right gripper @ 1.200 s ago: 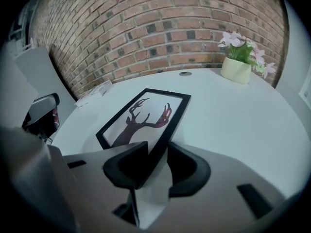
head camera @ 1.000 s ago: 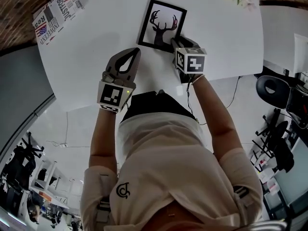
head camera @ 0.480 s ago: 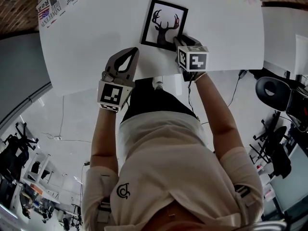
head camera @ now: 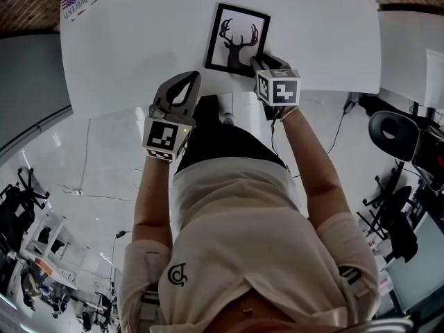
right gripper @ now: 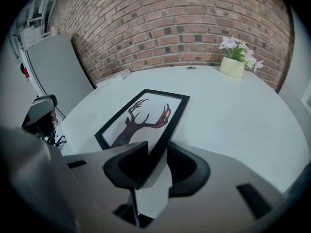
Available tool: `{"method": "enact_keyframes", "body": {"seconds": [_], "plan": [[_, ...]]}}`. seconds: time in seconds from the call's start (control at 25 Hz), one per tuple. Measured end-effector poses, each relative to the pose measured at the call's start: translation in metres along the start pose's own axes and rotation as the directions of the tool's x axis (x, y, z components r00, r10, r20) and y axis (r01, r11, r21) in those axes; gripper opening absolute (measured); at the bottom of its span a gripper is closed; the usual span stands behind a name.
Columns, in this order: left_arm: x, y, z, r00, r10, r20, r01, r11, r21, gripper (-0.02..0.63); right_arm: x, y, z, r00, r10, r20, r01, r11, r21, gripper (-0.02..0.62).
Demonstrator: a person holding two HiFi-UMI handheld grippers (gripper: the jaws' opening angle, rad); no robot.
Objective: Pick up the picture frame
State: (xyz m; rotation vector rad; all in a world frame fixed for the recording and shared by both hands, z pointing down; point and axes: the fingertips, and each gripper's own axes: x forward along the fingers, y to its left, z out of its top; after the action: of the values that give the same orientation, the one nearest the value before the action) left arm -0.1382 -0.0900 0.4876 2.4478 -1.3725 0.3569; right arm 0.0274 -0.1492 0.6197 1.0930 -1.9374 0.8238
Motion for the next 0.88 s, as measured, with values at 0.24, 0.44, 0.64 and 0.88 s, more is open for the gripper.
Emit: {"method": "enact_keyframes", "body": {"seconds": [0.24, 0.44, 0.64, 0.88], "plan": [[-0.010, -0.014, -0.009, 1.000, 0.007, -0.009, -0.007, 1.000, -0.013, 0.012, -0.009, 0.007, -0.014, 1.000, 0.017, -0.001, -0.017, 1.000, -0.023, 0.129], [-0.017, -0.020, -0.019, 1.000, 0.014, -0.015, -0.015, 1.000, -0.020, 0.012, -0.011, 0.012, -0.027, 1.000, 0.030, -0.009, -0.031, 0.999, -0.038, 0.129], [-0.022, -0.033, -0.035, 0.997, 0.019, -0.072, -0.022, 0.999, -0.034, 0.012, -0.020, 0.012, -0.038, 0.999, 0.037, -0.011, -0.037, 0.998, -0.047, 0.129], [-0.027, -0.050, -0.046, 0.997, 0.017, -0.075, -0.021, 0.998, -0.051, 0.012, -0.032, 0.014, -0.055, 0.999, 0.046, -0.009, -0.046, 0.997, -0.065, 0.129]]}}
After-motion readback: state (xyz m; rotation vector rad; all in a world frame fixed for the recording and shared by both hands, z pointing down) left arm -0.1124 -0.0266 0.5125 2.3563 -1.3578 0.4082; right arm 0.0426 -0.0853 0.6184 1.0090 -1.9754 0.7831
